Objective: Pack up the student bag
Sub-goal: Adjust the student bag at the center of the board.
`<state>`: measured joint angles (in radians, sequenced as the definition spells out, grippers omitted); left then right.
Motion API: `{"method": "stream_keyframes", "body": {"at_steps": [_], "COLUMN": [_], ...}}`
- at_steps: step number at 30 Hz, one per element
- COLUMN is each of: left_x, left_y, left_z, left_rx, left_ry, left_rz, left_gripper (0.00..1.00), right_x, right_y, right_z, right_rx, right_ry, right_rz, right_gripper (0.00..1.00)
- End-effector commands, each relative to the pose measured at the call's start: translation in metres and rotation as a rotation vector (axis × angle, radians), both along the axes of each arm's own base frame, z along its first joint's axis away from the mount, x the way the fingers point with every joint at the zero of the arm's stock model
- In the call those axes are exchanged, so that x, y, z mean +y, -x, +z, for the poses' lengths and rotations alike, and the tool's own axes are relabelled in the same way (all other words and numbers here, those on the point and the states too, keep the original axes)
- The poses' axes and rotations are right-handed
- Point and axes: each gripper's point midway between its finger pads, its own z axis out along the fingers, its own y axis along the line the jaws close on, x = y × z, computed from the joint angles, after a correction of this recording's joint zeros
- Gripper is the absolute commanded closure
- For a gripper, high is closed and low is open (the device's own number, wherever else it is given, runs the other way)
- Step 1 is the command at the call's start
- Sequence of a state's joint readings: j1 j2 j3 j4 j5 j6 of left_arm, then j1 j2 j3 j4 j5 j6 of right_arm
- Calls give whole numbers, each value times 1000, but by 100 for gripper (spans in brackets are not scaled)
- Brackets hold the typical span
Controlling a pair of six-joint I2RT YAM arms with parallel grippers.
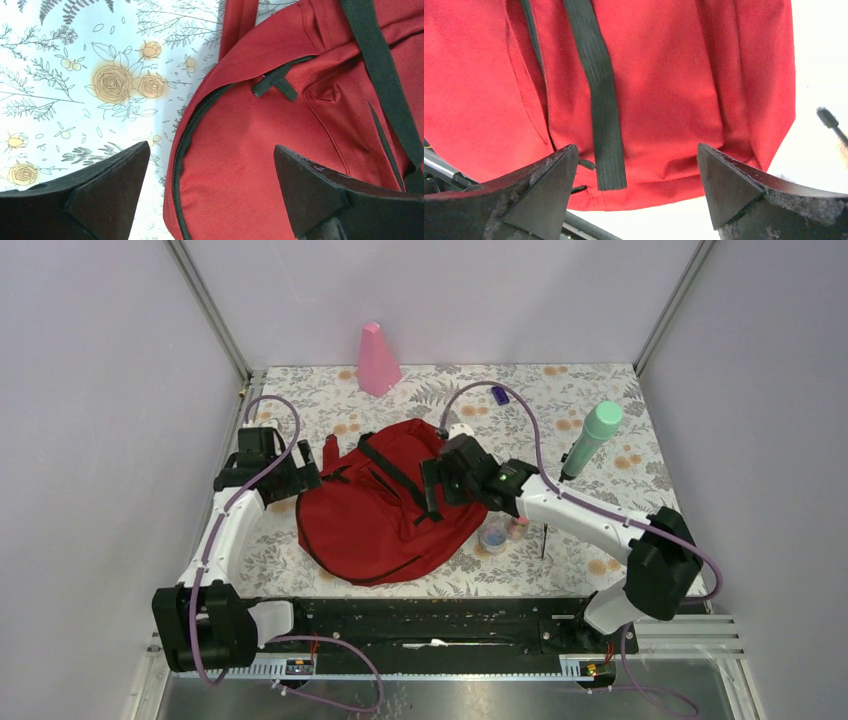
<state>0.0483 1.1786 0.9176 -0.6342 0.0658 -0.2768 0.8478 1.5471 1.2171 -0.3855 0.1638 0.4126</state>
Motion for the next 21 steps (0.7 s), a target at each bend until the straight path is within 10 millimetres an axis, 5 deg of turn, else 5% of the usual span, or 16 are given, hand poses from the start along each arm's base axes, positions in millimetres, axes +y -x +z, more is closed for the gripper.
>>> {"method": "stream_keyframes", "body": {"at_steps": [1, 10, 21], "left_x": [6, 8, 0], "left_y": [-9, -6, -2], "left_z": [-2, -15, -31], "left_rx": [-29, 18, 82], "left_ry": [44, 51, 86], "left_rz": [32, 36, 5], "left_gripper": [1, 2, 27], "right_x": [-13, -47, -39], "right_y": [12, 31, 33], "right_z": [5, -10, -41], "right_rx": [-13, -8, 42], "right_ry": [-77, -109, -114], "right_rz": [-139, -337, -347], "right_gripper": [4, 6, 13]}}
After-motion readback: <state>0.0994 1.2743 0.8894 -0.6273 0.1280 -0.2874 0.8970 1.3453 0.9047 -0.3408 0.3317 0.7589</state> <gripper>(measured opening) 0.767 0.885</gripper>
